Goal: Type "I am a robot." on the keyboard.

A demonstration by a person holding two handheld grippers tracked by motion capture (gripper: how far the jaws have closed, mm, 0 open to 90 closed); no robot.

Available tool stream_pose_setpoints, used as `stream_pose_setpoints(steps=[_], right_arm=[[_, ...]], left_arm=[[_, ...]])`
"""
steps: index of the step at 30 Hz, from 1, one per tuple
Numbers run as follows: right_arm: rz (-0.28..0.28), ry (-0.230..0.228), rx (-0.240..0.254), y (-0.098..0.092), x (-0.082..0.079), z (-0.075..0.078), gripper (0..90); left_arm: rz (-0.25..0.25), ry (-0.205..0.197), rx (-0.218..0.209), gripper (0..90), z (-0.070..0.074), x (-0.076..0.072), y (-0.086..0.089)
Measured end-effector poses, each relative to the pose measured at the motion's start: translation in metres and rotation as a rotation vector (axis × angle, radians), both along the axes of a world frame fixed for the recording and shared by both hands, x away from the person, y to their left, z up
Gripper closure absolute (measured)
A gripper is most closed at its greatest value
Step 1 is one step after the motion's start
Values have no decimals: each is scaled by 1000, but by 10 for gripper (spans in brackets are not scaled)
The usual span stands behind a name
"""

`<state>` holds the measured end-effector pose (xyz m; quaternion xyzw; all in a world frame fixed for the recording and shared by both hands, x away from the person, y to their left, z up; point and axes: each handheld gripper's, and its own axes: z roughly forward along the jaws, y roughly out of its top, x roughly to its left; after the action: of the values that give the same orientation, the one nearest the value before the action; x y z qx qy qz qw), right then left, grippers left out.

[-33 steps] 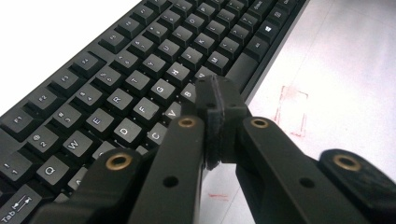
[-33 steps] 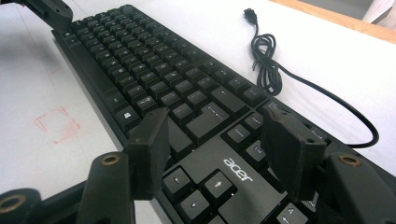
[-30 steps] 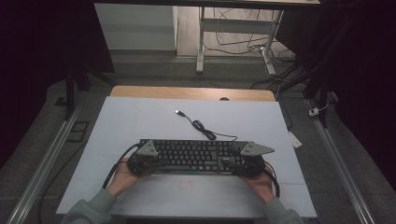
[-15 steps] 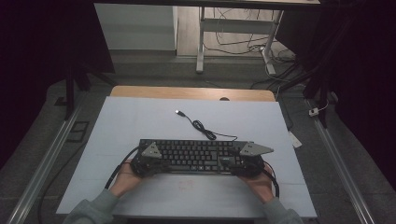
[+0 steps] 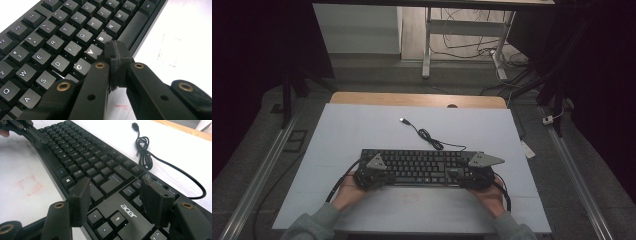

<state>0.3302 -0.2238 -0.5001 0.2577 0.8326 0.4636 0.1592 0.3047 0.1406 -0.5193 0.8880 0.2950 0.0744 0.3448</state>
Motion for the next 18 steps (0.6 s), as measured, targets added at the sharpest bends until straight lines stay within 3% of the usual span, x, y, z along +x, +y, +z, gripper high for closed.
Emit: stream_pose_setpoints(steps=[1, 7, 12, 18], right_arm=[[0, 0, 0, 0, 0, 0, 420], [3, 1, -2, 0, 0, 0, 420], [2, -1, -4, 0, 0, 0, 419], [-2, -1, -8, 0, 0, 0, 416]], left_arm=[[-1, 1, 12, 885, -1, 0, -1], [11, -14, -7, 885, -1, -1, 0], [40, -37, -91, 885, 10, -3, 10], [86, -36, -136, 884, 16, -3, 23]])
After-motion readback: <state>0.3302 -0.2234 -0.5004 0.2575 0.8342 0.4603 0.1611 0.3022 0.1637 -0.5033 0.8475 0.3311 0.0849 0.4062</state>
